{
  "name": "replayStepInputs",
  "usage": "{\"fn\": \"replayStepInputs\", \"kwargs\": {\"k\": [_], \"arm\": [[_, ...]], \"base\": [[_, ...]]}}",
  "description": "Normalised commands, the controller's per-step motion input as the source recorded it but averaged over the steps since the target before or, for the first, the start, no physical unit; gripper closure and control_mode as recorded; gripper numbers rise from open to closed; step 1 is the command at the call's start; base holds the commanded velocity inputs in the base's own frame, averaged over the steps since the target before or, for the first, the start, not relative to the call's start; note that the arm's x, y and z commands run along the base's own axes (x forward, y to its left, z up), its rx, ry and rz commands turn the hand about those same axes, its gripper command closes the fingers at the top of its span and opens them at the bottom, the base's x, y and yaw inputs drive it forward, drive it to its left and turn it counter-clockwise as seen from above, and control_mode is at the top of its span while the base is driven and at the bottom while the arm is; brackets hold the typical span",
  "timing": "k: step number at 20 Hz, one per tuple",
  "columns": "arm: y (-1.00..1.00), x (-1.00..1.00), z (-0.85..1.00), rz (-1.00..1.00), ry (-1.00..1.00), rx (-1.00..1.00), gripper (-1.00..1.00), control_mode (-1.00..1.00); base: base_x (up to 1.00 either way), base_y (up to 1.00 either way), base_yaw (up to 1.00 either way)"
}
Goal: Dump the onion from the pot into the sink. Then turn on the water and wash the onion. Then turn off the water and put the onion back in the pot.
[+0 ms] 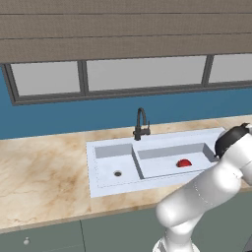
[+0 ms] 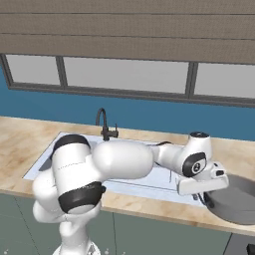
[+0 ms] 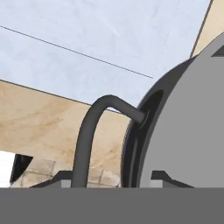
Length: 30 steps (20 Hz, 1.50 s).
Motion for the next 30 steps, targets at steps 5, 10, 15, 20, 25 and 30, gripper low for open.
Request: {"fn": "replayStepInputs", "kwargs": {"k": [5,10,15,20,25,30], "arm": [[-0.05,0.0,0.0,0.0,0.01,0.11,-1.0,-1.0],[-0.08,0.06,-0.02,0.0,0.0,0.06,-1.0,-1.0],[-0.03,0.19,-0.02,0.0,0.0,0.05,-1.0,-1.0],[0.0,0.45,-0.17,0.0,0.01,0.06,-1.0,-1.0],[0.0,0.88,-0.21,0.0,0.0,0.06,-1.0,-1.0],[0.0,1.0,-0.15,0.0,0.0,0.04,-1.0,-1.0]], "base": [[0.0,0.0,0.0],[0.0,0.0,0.0],[0.0,0.0,0.0],[0.0,0.0,0.0],[0.0,0.0,0.0],[0.0,0.0,0.0]]}}
